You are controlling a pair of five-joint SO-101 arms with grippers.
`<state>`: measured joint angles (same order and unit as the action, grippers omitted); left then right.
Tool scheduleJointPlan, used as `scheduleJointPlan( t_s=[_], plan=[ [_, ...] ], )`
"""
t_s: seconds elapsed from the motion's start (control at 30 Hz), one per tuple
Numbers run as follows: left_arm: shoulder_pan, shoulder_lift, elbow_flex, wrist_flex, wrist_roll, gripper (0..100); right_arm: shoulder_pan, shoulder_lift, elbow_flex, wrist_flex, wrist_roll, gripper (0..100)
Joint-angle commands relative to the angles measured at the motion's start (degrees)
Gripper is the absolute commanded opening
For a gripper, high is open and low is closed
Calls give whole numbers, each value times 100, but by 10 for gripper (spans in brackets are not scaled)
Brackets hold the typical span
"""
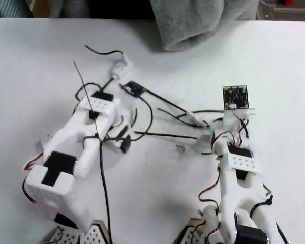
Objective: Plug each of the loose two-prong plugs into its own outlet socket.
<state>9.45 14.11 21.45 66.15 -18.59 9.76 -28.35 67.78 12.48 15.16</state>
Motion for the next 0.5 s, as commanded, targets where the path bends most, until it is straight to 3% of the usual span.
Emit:
scheduleJointPlan(
  t_s=[0.0,0.27,0.47],
  plan=[
    [110,-110,-9,-281,62,43,-57,-189,-26,-119,70,20],
    [356,-189,-9,-589,62,24,-48,-189,-26,-119,70,20],
    [-119,-154,-1670,105,70,24,-48,-189,-26,-119,70,20]
  ],
)
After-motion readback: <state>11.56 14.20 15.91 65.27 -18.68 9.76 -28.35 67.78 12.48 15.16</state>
